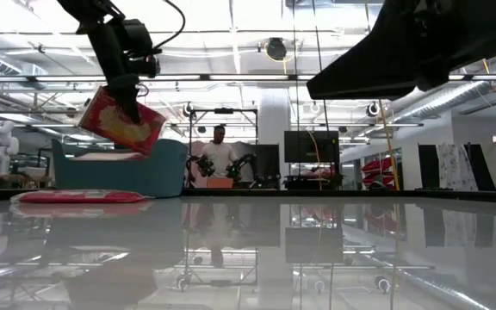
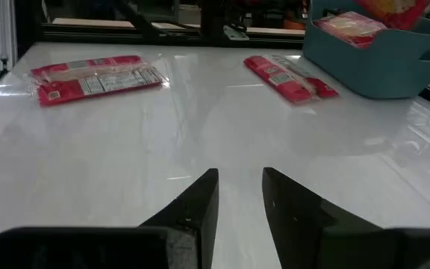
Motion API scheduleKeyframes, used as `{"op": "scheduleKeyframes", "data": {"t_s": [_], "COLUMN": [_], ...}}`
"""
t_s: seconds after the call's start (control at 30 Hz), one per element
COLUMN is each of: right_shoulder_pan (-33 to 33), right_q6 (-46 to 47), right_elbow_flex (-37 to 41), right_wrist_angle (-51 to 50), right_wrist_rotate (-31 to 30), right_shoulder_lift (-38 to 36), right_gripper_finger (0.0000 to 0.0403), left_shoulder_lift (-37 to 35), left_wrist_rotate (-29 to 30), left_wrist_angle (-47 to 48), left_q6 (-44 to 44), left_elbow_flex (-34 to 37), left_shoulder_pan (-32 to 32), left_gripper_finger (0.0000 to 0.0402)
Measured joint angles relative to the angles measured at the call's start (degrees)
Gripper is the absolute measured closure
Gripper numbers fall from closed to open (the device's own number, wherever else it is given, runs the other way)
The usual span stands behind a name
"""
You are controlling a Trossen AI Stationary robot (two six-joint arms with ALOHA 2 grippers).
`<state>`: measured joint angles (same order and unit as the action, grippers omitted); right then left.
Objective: Sort popcorn bags into baskets
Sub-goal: Put the red popcorn bag into the blue bin
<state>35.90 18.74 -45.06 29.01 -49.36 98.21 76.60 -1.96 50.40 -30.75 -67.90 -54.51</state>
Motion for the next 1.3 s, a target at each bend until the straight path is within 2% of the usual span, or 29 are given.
{"op": "scheduleKeyframes", "data": {"t_s": [0.2, 0.43, 0.57, 0.67, 0.83, 0.93, 1.03, 1.13, 1.17, 1.3], "right_shoulder_pan": [-0.2, -0.4, -0.4, -0.4, -0.4, -0.5, -0.4, -0.4, -0.4, -0.4], "right_q6": [-0.9, -2.1, -2.8, -3.0, -3.2, -3.2, -3.2, -3.5, -3.7, -4.3], "right_elbow_flex": [0.0, 0.0, -0.1, -0.1, -0.1, -0.1, -0.1, -0.1, -0.1, -0.1], "right_wrist_angle": [-0.1, 0.1, 0.1, 0.1, 0.1, 0.1, 0.1, 0.1, 0.1, 0.1], "right_wrist_rotate": [0.0, 0.0, 0.0, 0.0, 0.0, 0.0, 0.0, 0.0, 0.0, 0.0], "right_shoulder_lift": [0.0, 0.0, 0.0, 0.0, 0.0, 0.0, 0.1, 0.1, 0.1, 0.1], "right_gripper_finger": [0.0305, 0.0305, 0.0305, 0.0305, 0.0305, 0.0305, 0.0305, 0.0305, 0.0305, 0.0305], "left_shoulder_lift": [0.5, 0.4, 0.5, 0.5, 0.5, 0.5, 0.5, 0.5, 0.5, -0.6], "left_wrist_rotate": [1.0, 7.4, 8.6, 10.5, 20.3, 21.1, 19.0, 18.3, 18.3, 18.1], "left_wrist_angle": [1.2, 2.8, 2.8, 1.8, -1.2, -1.0, -0.1, -0.8, -0.8, 1.8], "left_q6": [-1.8, -2.9, -3.9, -4.1, -4.1, -4.3, -5.2, -5.5, -4.6, -2.5], "left_elbow_flex": [0.0, 0.2, 1.8, 3.6, 6.7, 7.0, 7.0, 6.9, 6.8, 5.3], "left_shoulder_pan": [-0.8, -0.8, -1.0, -1.3, -1.3, -1.3, -1.1, -1.0, -1.0, 0.0], "left_gripper_finger": [0.0359, 0.0359, 0.0357, 0.0340, 0.0294, 0.0278, 0.0302, 0.0370, 0.0381, 0.0375]}}
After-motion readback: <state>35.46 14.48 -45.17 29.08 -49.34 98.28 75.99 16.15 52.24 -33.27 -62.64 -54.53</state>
